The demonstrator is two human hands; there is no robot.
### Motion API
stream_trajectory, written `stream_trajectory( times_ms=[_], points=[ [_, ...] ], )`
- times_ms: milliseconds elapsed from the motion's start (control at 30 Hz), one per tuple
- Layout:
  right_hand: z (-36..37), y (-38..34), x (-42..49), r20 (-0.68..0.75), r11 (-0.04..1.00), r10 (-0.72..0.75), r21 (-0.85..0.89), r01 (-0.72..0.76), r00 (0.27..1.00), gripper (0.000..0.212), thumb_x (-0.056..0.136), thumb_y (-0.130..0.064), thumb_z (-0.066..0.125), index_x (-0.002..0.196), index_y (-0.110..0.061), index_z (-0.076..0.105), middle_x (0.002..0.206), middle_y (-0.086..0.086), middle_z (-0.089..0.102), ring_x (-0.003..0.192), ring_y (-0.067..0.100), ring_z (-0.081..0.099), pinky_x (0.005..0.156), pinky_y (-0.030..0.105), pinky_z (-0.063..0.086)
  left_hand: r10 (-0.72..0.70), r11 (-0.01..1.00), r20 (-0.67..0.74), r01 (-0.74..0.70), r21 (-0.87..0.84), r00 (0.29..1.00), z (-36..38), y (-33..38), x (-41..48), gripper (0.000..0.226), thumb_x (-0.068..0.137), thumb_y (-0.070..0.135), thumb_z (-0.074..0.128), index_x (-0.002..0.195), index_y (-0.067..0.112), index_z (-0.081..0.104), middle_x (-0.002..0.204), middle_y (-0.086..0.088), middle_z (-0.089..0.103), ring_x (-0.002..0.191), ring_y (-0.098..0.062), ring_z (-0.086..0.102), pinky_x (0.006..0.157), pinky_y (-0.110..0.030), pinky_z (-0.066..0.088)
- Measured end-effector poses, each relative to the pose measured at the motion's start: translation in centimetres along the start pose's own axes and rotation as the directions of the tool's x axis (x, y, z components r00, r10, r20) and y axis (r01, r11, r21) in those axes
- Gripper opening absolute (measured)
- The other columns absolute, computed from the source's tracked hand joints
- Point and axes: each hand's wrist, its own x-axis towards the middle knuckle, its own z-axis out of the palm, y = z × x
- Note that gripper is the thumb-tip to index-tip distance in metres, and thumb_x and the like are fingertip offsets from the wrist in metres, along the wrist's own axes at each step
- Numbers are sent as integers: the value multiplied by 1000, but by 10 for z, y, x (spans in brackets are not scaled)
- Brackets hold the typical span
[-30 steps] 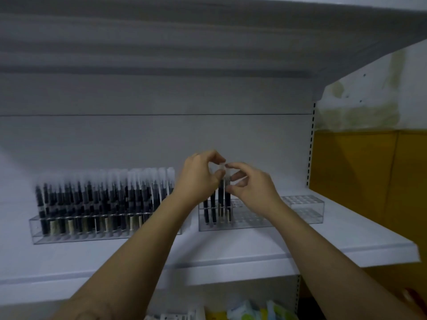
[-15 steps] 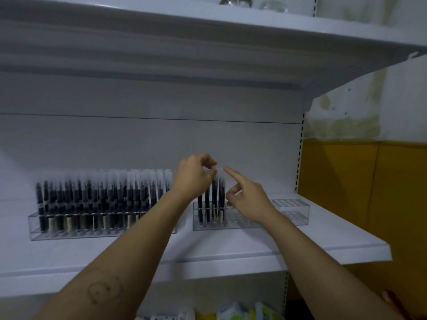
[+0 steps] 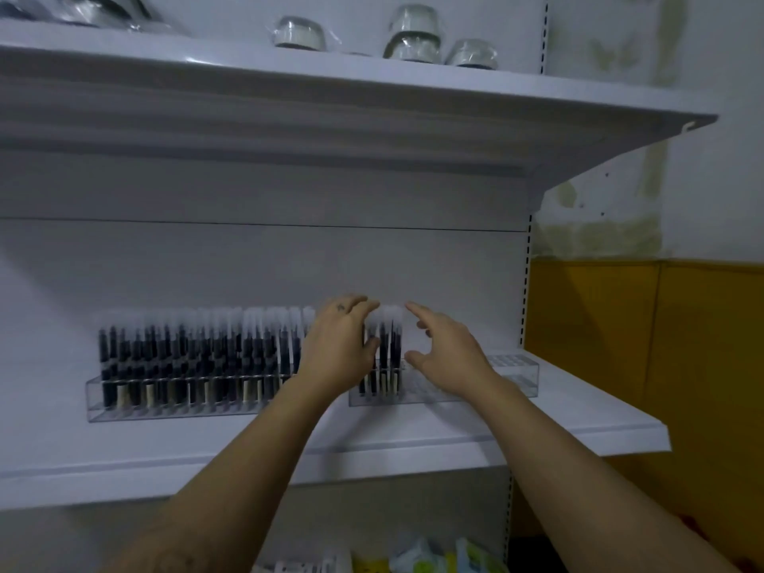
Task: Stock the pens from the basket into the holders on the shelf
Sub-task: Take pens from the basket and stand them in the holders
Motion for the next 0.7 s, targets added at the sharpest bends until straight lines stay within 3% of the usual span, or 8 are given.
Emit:
stream_trajectory(
  times_ms=[133, 267, 433, 600, 700],
  points=[
    [-6, -11, -27, -11, 996, -51, -75, 50, 999, 63, 89, -32, 65, 146, -33, 36, 139, -1, 48, 124, 19, 48, 101, 30, 38, 31, 999, -19, -30, 16, 999, -11, 5, -33, 50, 88, 29, 65, 136, 22, 51, 142, 1, 49, 129, -21, 43, 109, -36, 32],
    [-1, -21, -68, -129, 966, -135, -237, 102, 982, 50, 90, -35, 61, 138, -31, 48, 136, -6, 52, 124, 17, 44, 106, 29, 24, 91, 996, -68, -91, 12, 994, -21, 12, -70, 43, 87, 27, 67, 128, 18, 59, 130, 0, 58, 122, -21, 51, 106, -37, 37],
    [20, -30, -119, -115, 969, -138, -223, 110, 984, 50, 89, -40, 62, 136, -29, 50, 136, -7, 51, 125, 14, 41, 105, 26, 19, 70, 998, -53, -70, -2, 996, -21, 20, -130, 40, 85, 28, 69, 123, 17, 63, 123, -1, 62, 116, -22, 54, 99, -37, 41],
    [47, -34, -170, -138, 984, -130, -140, 110, 982, 44, 83, -29, 71, 126, -25, 61, 120, -2, 56, 114, 17, 49, 95, 27, 26, 13, 1000, -1, -13, 5, 1000, -12, 22, -184, 40, 86, 34, 67, 123, 20, 62, 126, 0, 59, 120, -22, 49, 96, -38, 40],
    [66, -28, -198, -93, 989, -105, -115, 94, 990, 43, 84, -32, 70, 126, -25, 60, 117, -1, 56, 112, 18, 49, 93, 30, 30, -18, 1000, 52, 18, 1, 998, -3, 19, -216, 42, 88, 37, 64, 126, 20, 60, 129, -1, 58, 121, -22, 49, 98, -39, 40]
  ],
)
